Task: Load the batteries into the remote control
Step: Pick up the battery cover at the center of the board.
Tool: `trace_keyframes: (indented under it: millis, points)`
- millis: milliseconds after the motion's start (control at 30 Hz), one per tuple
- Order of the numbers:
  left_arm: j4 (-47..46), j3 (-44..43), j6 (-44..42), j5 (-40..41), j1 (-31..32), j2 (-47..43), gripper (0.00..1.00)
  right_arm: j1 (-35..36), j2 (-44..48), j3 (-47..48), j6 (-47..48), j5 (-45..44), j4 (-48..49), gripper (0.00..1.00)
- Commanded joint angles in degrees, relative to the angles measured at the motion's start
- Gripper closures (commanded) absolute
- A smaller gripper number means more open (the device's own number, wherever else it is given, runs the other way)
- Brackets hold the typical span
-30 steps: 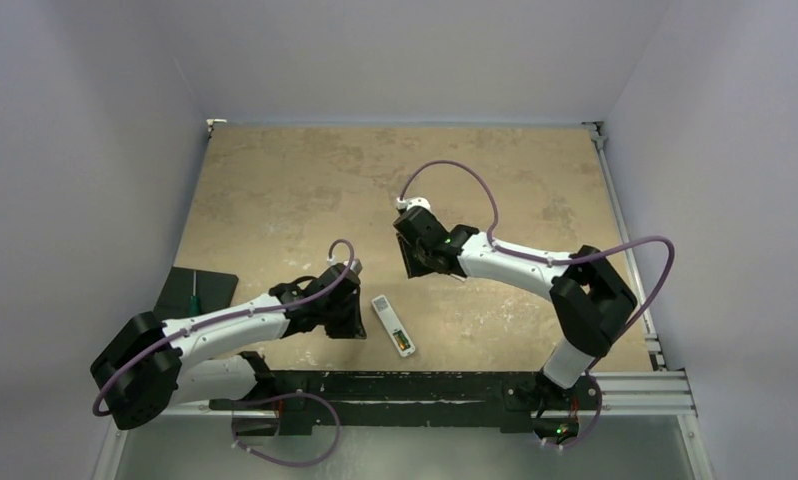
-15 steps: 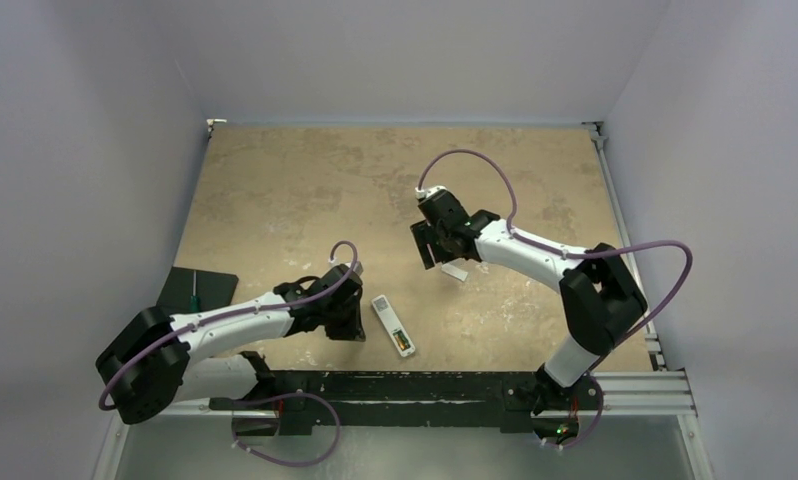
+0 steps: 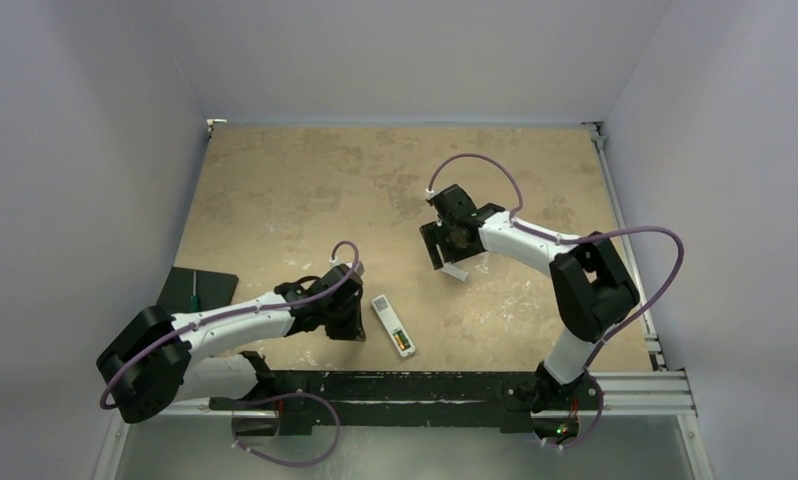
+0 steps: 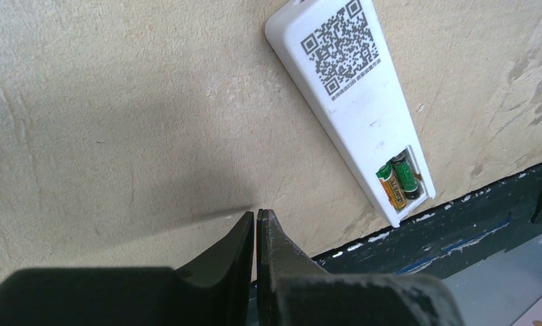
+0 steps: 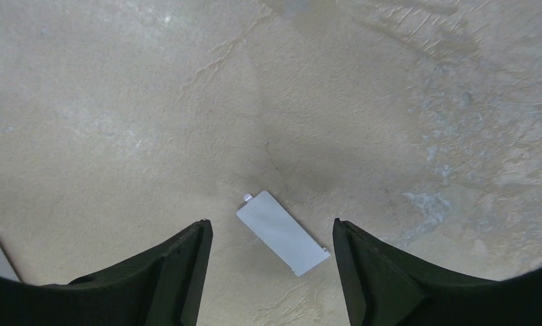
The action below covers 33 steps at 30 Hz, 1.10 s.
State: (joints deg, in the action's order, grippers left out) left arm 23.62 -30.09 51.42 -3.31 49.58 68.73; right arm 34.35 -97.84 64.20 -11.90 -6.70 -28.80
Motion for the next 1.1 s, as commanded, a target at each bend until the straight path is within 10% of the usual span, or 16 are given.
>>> trace_keyframes:
  millis: [0, 700, 1067]
  points:
    - [-1.29, -0.90, -1.13, -0.71, 0.16, 0.50, 0.95, -0.76, -1.12, 0.70, 0.55, 2.52, -0.89, 0.26]
    - [-2.26, 0.68, -1.10, -1.17, 0.16, -0.61, 0.93, -1.34, -3.24, -3.10, -2.66, 2.69, -0.29, 0.29]
    - [-2.37, 1.57, -0.83, -1.13, 0.16, -2.11, 0.93, -1.22, -3.06, -3.69, -3.99, 1.08, -2.24, 0.48]
